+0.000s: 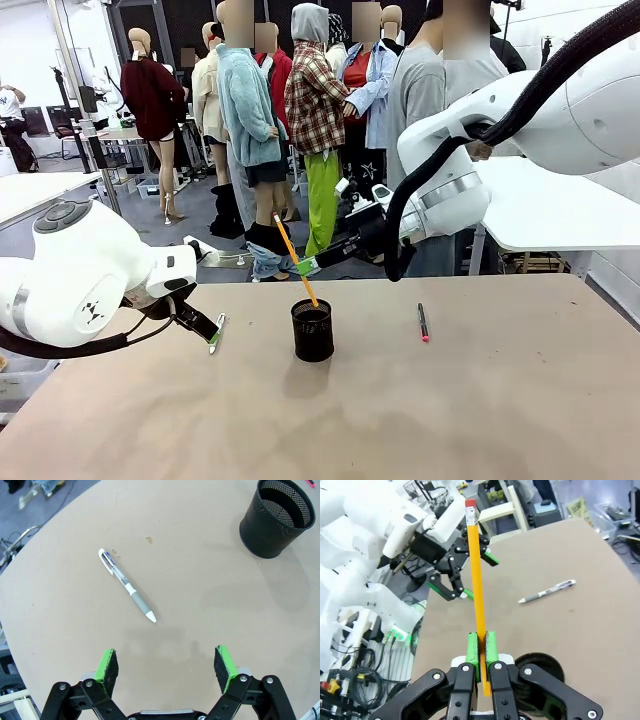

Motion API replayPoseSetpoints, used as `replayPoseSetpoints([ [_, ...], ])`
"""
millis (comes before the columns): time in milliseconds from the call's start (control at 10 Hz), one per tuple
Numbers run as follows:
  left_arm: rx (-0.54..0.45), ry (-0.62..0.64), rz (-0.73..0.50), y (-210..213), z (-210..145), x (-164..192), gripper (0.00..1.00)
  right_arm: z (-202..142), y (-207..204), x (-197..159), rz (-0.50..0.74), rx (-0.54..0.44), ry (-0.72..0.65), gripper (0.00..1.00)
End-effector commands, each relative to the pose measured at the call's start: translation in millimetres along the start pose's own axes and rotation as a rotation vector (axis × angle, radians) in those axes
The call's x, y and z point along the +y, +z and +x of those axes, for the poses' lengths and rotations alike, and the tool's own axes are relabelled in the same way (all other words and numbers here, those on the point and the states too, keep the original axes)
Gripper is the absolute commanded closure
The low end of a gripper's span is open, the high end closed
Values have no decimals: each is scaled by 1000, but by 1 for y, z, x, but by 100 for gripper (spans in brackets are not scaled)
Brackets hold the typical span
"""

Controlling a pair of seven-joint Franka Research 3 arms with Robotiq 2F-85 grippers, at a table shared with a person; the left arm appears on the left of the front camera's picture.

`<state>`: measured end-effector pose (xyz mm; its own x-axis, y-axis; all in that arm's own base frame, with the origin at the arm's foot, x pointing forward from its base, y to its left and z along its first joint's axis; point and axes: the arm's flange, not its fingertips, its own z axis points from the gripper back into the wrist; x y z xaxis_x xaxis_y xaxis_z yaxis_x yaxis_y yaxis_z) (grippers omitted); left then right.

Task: Place the pens into the pen holder.
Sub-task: Pick up a writing instrument from the table and place it into the Pen holder.

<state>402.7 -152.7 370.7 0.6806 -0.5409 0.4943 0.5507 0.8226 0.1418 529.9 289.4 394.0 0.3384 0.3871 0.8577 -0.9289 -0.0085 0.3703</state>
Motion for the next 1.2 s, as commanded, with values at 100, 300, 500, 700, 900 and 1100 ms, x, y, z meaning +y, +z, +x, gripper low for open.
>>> replayPoseSetpoints([
  [100, -1, 5, 0, 1, -1, 2, 0, -5, -24, -19, -28, 29, 57, 100],
  [300, -1, 5, 0, 1, -1, 2, 0, -13, -30, -29, -24, 53, 49, 100],
  [500, -1, 5, 0, 1, -1, 2, 0, -21, -33, -33, -42, 74, 54, 100],
  [700, -1, 5, 0, 1, -1, 2, 0, -27, -34, -37, -70, 102, 78, 100],
  [900, -1, 5, 0, 1, -1, 2, 0, -29, -32, -40, -63, 97, 69, 100],
  [1100, -1, 5, 0, 1, -1, 2, 0, -39, -35, -44, -78, 143, 82, 100],
])
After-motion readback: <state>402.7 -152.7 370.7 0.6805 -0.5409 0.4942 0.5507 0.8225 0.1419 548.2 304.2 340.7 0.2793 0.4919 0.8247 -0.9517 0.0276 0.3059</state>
